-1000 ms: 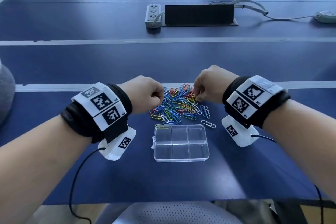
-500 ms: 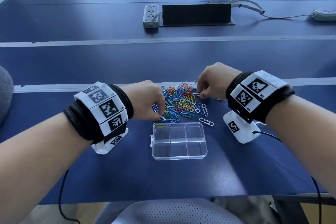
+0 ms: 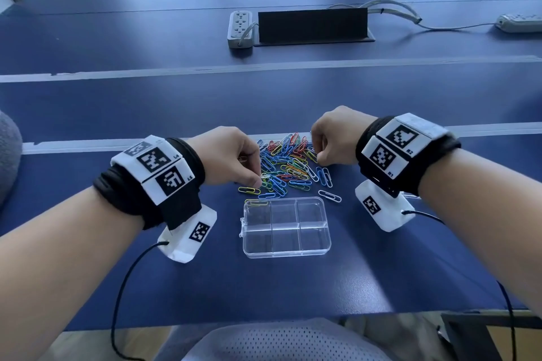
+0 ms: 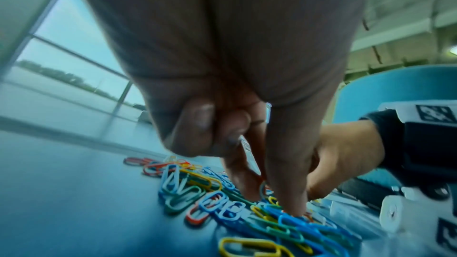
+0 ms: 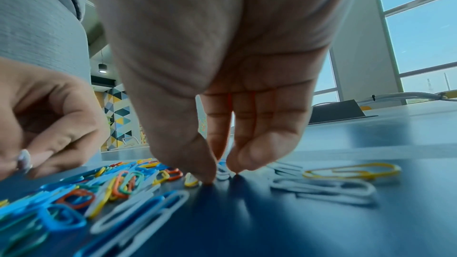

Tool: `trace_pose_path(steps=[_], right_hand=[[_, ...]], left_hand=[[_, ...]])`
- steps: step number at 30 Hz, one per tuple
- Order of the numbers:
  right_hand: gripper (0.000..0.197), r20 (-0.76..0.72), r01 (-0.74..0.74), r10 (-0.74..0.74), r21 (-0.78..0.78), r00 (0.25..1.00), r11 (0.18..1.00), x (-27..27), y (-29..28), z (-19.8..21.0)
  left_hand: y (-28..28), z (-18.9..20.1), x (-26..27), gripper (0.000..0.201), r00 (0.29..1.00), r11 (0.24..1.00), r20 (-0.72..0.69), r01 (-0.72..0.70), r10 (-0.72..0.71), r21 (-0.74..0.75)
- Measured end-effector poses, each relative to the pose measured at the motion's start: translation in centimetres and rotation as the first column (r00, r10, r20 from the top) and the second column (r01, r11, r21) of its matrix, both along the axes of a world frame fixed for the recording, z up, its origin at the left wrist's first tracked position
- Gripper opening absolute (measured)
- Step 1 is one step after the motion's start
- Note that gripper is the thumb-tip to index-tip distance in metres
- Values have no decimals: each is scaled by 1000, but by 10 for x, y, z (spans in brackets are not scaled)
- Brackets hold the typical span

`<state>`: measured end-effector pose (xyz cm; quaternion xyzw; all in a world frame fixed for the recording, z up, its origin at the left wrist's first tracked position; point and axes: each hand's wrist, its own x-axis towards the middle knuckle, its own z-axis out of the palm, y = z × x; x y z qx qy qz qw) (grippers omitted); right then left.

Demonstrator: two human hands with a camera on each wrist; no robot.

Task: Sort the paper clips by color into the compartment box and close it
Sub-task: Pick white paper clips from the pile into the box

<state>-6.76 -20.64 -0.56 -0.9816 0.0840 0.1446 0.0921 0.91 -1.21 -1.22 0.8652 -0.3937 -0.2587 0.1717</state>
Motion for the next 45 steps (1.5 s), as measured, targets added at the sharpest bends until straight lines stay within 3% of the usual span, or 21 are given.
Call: trace_pose_path(steps=[3, 5, 9, 15, 18, 21, 24, 27, 29, 33, 37, 45], right_hand=[[11, 44, -3, 2, 16, 999, 1000, 0, 0, 1], [2, 49, -3, 1, 29, 999, 1000, 0, -1, 2], [11, 16, 9, -9, 3, 1000, 1000, 1, 2, 0], [20, -34, 28, -29, -18, 999, 999, 2, 5, 0], [16, -28, 8, -8, -4, 1000, 1000, 2, 5, 0], [24, -8, 27, -27, 36, 1000, 999, -3, 0, 1], [22, 0, 73, -73, 101, 997, 992, -11, -7, 6], [27, 2, 113, -115, 154, 993, 982, -20, -9, 11], [29, 0, 105, -106, 175, 994, 979, -25, -8, 10], [13, -29, 35, -32, 123, 999, 992, -33, -3, 7], [27, -55, 26, -21, 88, 998, 996, -35, -1, 0], [23, -69, 99, -91, 107, 993, 989, -30, -3, -2]], left_hand=[[2, -1, 4, 15, 989, 998, -145, -47, 42, -32], [2, -2, 7, 14, 978, 994, -197, -79, 63, -72], [2, -3, 14, 16, 944, 977, -302, -175, 131, -125], [-1, -3, 21, 32, 823, 864, -412, -482, 391, -144], [-11, -2, 21, 29, 851, 877, -315, -469, 419, -100], [-24, 0, 17, 19, 940, 941, -55, -337, 336, -17], [-31, 0, 16, 17, 955, 968, 171, -250, 242, 25], [-37, 0, 15, 18, 948, 983, 282, -173, 148, 66], [-42, 1, 15, 15, 941, 987, 322, -140, 106, 84], [-48, -1, 14, 14, 941, 982, 329, -132, 82, 134], [-50, -3, 16, 20, 948, 977, 306, -142, 88, 158], [-48, 3, 25, 25, 938, 979, 343, -108, 44, 171]])
